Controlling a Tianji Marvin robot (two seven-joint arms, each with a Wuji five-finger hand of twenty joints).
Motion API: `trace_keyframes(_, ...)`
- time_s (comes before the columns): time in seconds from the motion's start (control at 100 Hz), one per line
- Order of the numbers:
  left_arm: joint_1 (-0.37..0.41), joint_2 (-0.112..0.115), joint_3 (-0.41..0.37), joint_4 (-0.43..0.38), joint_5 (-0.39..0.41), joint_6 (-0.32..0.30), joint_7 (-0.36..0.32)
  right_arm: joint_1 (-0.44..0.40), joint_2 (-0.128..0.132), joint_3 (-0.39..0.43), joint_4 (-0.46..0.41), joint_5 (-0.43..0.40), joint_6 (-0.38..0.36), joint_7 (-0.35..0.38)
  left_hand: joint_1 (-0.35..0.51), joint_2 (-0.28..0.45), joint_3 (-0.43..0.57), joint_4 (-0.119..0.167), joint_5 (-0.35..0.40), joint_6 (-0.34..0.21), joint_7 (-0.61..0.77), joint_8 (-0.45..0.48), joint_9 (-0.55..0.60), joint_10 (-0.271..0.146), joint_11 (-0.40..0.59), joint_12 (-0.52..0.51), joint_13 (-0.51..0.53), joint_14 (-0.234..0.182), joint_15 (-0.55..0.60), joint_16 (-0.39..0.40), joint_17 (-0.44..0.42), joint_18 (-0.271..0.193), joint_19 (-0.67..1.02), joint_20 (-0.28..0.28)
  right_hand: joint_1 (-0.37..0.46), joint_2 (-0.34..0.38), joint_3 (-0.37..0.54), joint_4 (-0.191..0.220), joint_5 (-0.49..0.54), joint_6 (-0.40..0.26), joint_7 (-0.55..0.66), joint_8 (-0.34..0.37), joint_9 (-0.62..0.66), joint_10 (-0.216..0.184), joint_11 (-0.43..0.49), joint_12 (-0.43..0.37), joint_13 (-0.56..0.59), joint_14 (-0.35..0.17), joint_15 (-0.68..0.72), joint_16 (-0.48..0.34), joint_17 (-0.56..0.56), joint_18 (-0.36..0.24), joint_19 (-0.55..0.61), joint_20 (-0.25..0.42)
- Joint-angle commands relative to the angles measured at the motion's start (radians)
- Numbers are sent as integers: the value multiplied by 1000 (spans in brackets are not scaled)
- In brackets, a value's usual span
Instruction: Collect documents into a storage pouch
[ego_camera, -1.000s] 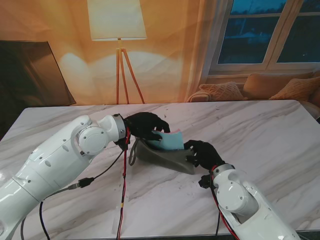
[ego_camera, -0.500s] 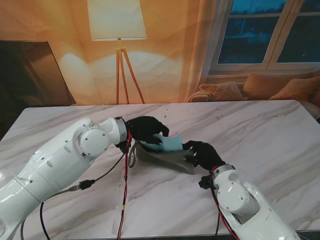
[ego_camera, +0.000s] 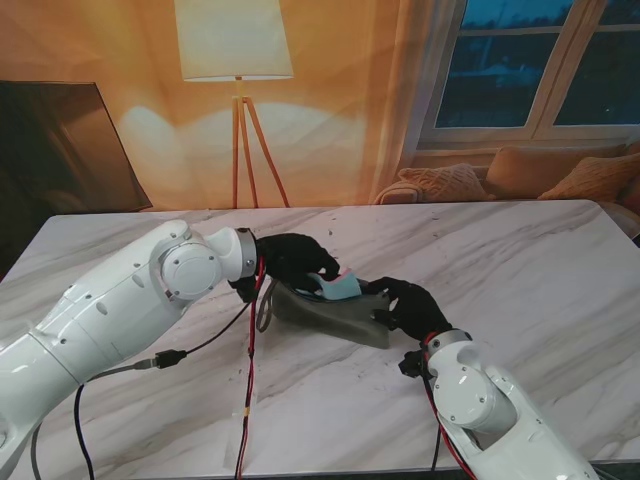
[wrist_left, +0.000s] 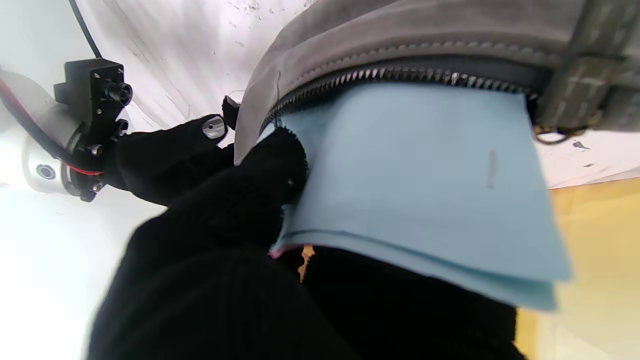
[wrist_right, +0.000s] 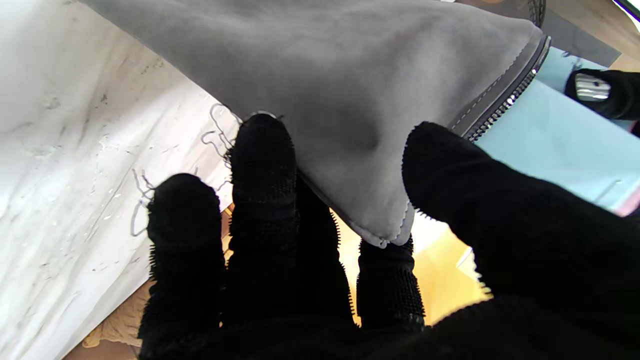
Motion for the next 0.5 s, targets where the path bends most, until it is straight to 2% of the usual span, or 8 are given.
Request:
trace_keyframes(0.0,-3,-17,13,15,-5,8,-5,-6,-2,4,3,0,-1,13,44,34,31,44,27,-32,90,-13,44,0,22,0,68,-41,46,4,0,-29,49,19,15,-17,48,37,-3,45,20,7,18,-14,19,-2,27,-25,27,10,14,-17,14,10)
trace_keyframes(0.09,-11,-26,29,34,-7,8,13,-8,-1,5,2,4,-8,15,47,40,14,35,23,-7,70,-72,43,-4,-3,-17,63,-23,24,-5,-4,-30,44,15,14,-16,46,36,6,46,23,7,23,-14,20,-3,30,-26,28,9,17,-16,15,9)
trace_keyframes(0.18,-13,-35,36,51,-3,5,38,-8,-1,5,3,6,-17,15,46,45,1,22,14,12,44,-123,36,-5,-50,-50,43,12,-24,-18,-16,-31,27,4,14,-14,47,36,14,46,26,6,26,-14,20,-4,32,-27,29,9,18,-16,16,8)
trace_keyframes(0.29,-19,-42,50,65,-15,5,42,-9,-1,5,4,8,-24,17,35,45,-7,2,12,31,-5,-163,14,15,-146,-126,2,87,-108,-37,-38,-22,0,-14,14,-12,45,36,17,44,26,6,27,-13,19,-5,32,-26,28,8,18,-16,17,7)
trace_keyframes(0.34,-23,-42,59,68,-21,5,37,-10,0,5,3,10,-25,19,18,35,12,-6,11,36,-22,-167,4,23,-195,-168,-12,109,-145,-45,-45,-20,-11,-20,15,-11,44,36,19,45,27,6,28,-14,19,-5,32,-25,28,7,18,-15,17,7)
trace_keyframes(0.49,-12,-34,49,57,1,2,36,-12,0,6,1,9,-26,19,-92,-16,112,-14,-15,46,-93,-168,-61,49,-389,-286,-86,121,-294,-99,-84,-16,-53,-46,14,-9,42,36,21,44,27,5,27,-14,18,-5,31,-25,28,7,18,-15,17,6)
